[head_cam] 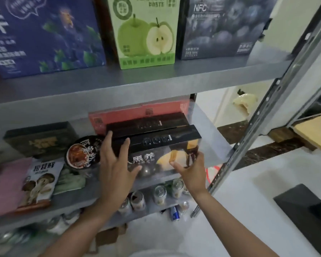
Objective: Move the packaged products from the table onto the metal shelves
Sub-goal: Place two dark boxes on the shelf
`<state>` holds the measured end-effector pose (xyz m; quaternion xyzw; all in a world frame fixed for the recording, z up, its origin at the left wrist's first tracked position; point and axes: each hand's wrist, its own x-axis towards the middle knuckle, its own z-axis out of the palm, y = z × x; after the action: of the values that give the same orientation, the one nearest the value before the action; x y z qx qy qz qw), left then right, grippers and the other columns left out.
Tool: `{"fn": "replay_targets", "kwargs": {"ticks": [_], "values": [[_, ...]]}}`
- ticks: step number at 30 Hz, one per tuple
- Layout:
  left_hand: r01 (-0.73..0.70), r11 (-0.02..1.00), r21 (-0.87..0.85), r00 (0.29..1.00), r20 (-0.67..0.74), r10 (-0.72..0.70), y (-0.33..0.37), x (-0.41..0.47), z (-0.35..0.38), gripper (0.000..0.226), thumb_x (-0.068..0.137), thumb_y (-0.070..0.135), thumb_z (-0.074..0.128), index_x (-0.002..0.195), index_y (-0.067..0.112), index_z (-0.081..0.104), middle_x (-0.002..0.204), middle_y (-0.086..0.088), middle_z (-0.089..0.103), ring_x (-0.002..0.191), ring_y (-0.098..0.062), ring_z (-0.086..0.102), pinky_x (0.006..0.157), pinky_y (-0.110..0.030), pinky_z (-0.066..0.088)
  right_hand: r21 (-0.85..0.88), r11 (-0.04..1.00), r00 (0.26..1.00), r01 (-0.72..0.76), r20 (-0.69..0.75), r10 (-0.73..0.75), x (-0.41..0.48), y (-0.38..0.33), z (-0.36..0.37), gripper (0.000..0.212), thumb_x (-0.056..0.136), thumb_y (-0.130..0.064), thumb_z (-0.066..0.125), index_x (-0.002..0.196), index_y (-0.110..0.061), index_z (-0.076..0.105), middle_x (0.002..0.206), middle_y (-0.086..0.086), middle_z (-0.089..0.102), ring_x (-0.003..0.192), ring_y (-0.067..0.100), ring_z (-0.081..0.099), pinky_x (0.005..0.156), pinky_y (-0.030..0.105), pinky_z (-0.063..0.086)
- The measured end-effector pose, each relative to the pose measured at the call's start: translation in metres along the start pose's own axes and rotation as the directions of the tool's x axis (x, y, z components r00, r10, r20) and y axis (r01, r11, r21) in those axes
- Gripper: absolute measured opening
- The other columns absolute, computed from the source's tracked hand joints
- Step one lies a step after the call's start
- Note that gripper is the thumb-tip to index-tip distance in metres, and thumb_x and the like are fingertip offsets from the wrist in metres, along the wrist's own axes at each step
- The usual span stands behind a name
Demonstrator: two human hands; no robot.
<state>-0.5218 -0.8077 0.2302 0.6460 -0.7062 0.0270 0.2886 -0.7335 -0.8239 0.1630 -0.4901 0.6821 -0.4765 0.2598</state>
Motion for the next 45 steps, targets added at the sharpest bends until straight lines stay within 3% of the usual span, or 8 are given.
{"fn": "replay_targets", "kwargs": {"ticks": [3,5,11,17,23,26,38,45], "values": [[-0.076,0.968,0.24,0.997,0.03,0.071,0.007,0.005,0.005,0.099,0.058,0.039,0.088,0.141,0.007,0.042,0.153,-0.017,0.029,0.141,-0.036,0.023,0.118,-0.048,0.013,-0.045,0.996,0.996,0.078,0.038,-0.076,0.009,0.007,-0.003,0.076,0.064,-0.039,0.086,0.124,-0.019,0.045,0.116,-0.005,0.051,0.108,0.015,0.053,0.088,0.032,0.048],[-0.081,0.947,0.312,0.997,0.024,0.077,0.008,0.006,0.007,0.104,0.059,0.041,0.087,0.145,0.01,0.037,0.15,-0.014,0.036,0.14,-0.033,0.029,0.118,-0.044,0.004,-0.084,0.989,0.991,0.119,0.069,-0.113,0.012,0.013,-0.003,0.082,0.063,-0.03,0.088,0.13,-0.012,0.044,0.121,0.004,0.049,0.112,0.016,0.045,0.09,0.022,0.04],[-0.072,0.932,0.356,0.997,0.022,0.068,0.003,0.013,0.011,0.105,0.054,0.037,0.088,0.143,0.01,0.041,0.146,-0.013,0.043,0.135,-0.033,0.039,0.116,-0.045,0.014,-0.144,0.982,0.987,0.123,0.125,-0.105,0.021,0.018,-0.001,0.076,0.065,-0.017,0.087,0.124,0.0,0.041,0.121,0.014,0.043,0.108,0.025,0.045,0.078,0.013,0.025],[-0.083,0.911,0.404,0.996,0.012,0.085,-0.006,0.02,0.017,0.109,0.044,0.04,0.09,0.139,0.007,0.047,0.141,-0.016,0.049,0.13,-0.034,0.047,0.113,-0.045,0.02,-0.155,0.981,0.984,0.114,0.157,-0.089,0.029,0.016,0.001,0.076,0.064,-0.019,0.088,0.121,-0.004,0.04,0.119,0.013,0.041,0.103,0.024,0.046,0.086,0.023,0.035],[-0.097,0.912,0.398,0.994,-0.011,0.11,-0.011,0.023,0.019,0.107,0.047,0.04,0.089,0.139,0.008,0.046,0.142,-0.015,0.048,0.132,-0.033,0.045,0.114,-0.047,0.025,-0.143,0.984,0.981,0.11,0.174,-0.085,0.036,0.016,0.006,0.08,0.062,-0.021,0.089,0.122,-0.007,0.039,0.121,0.011,0.039,0.106,0.022,0.044,0.087,0.021,0.034],[-0.097,0.917,0.388,0.993,-0.018,0.113,-0.012,0.025,0.02,0.105,0.048,0.038,0.09,0.139,0.007,0.047,0.142,-0.015,0.048,0.131,-0.033,0.045,0.113,-0.047,0.026,-0.165,0.981,0.983,0.104,0.169,-0.075,0.041,0.016,0.011,0.079,0.061,-0.025,0.089,0.12,-0.009,0.038,0.12,0.01,0.04,0.105,0.025,0.047,0.089,0.029,0.043],[-0.074,0.919,0.388,0.997,-0.006,0.082,-0.021,0.044,0.025,0.104,0.049,0.038,0.09,0.138,0.007,0.047,0.142,-0.014,0.048,0.131,-0.034,0.045,0.111,-0.049,0.031,-0.25,0.964,0.983,0.09,0.177,-0.046,0.062,0.012,0.031,0.079,0.063,-0.033,0.087,0.119,-0.009,0.037,0.122,0.011,0.041,0.109,0.027,0.048,0.084,0.037,0.048],[-0.065,0.919,0.389,0.998,0.042,0.053,-0.024,0.054,0.024,0.1,0.059,0.039,0.086,0.143,0.008,0.041,0.147,-0.013,0.042,0.136,-0.033,0.038,0.115,-0.045,0.021,-0.285,0.957,0.983,0.063,0.183,-0.01,0.069,0.005,0.037,0.075,0.067,-0.029,0.085,0.119,-0.006,0.036,0.124,0.013,0.039,0.112,0.028,0.046,0.08,0.036,0.046]]}}
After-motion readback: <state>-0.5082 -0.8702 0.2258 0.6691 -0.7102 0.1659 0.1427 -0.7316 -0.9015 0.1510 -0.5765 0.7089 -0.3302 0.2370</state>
